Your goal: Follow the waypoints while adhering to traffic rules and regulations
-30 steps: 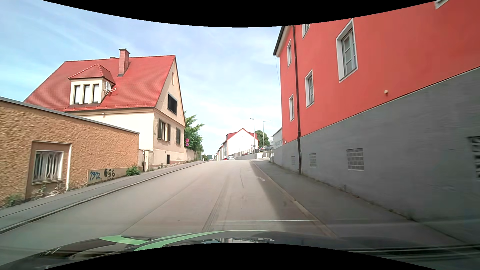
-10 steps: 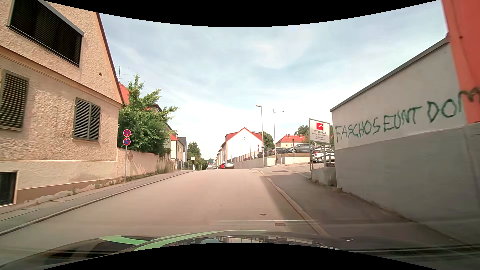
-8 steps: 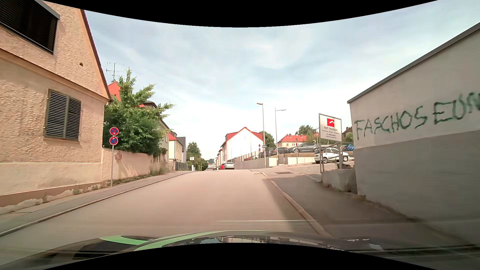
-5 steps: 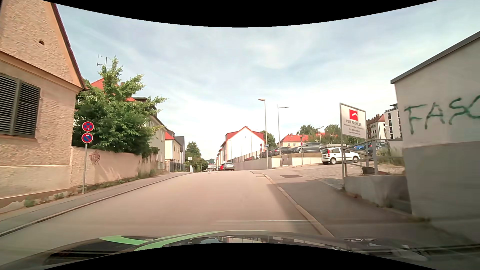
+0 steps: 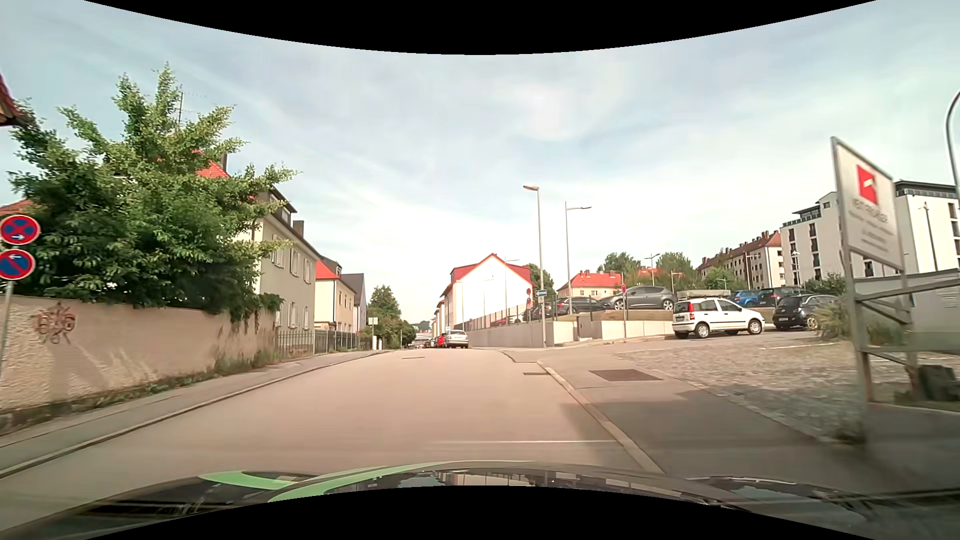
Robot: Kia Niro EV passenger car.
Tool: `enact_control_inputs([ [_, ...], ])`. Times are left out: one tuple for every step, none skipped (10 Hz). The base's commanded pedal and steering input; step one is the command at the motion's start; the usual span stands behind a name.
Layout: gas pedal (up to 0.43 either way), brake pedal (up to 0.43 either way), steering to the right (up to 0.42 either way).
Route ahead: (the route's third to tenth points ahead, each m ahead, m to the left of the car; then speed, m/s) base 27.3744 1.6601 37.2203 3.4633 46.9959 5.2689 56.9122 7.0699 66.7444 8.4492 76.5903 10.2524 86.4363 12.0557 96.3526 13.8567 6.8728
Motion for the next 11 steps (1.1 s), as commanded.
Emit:
enact_control_inputs([
  [0.138,0.0,-0.005],
  [0.138,0.0,-0.005],
  [0.138,0.0,-0.005],
  [0.138,0.0,-0.005],
  [0.138,0.0,-0.005],
  [0.138,0.0,-0.005],
  [0.138,0.0,-0.007],
  [0.138,0.0,-0.013],
  [0.138,0.0,-0.021],
  [0.138,0.0,-0.033],
  [0.138,0.0,-0.042],
])
